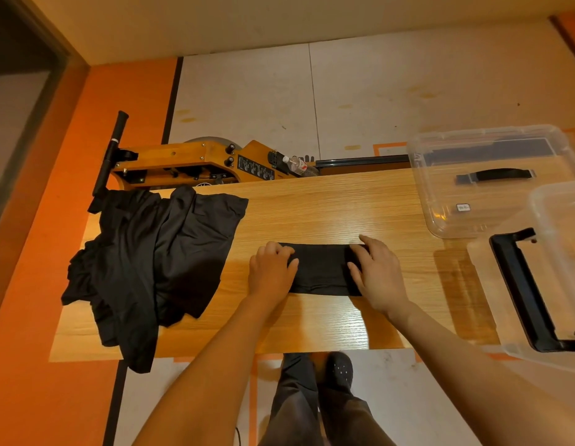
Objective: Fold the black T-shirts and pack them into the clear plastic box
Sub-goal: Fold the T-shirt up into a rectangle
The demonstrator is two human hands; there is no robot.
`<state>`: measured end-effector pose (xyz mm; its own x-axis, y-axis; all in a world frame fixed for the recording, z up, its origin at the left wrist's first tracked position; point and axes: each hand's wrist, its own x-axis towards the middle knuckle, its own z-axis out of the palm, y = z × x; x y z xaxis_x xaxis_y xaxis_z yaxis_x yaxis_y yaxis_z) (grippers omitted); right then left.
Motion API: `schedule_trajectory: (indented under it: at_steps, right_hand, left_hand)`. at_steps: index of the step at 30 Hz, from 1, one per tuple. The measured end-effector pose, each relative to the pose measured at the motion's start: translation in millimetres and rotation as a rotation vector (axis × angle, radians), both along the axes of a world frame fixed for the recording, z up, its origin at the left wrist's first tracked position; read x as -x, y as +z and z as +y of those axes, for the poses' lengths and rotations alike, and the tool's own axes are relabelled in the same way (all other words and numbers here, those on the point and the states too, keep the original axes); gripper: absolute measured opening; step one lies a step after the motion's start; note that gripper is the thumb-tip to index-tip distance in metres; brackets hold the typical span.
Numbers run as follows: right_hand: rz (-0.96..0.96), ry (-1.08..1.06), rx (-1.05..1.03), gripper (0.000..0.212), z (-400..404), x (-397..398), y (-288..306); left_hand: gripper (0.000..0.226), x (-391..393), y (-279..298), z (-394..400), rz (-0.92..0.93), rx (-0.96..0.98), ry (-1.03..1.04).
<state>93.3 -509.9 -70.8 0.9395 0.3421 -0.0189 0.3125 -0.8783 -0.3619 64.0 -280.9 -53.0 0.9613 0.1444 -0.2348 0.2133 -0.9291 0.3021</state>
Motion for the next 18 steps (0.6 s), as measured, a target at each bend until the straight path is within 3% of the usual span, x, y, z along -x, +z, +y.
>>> schedule_trajectory:
  at_steps: [3, 8, 18]
  right_hand:
    - [0.074, 0.052, 0.081, 0.054, 20, -1, -9]
    - [0.186, 0.152, 0.205, 0.068, 36, 1, -23]
    - [0.299, -0.077, 0.291, 0.083, 7, 15, -36]
  left_hand:
    - [0.054, -6, -7, -8, 0.112, -0.108, -0.121]
    - [0.064, -8, -28, -11, 0.176, -0.178, -0.296]
    - [0.068, 16, -47, 17, 0.231, -0.140, -0.118]
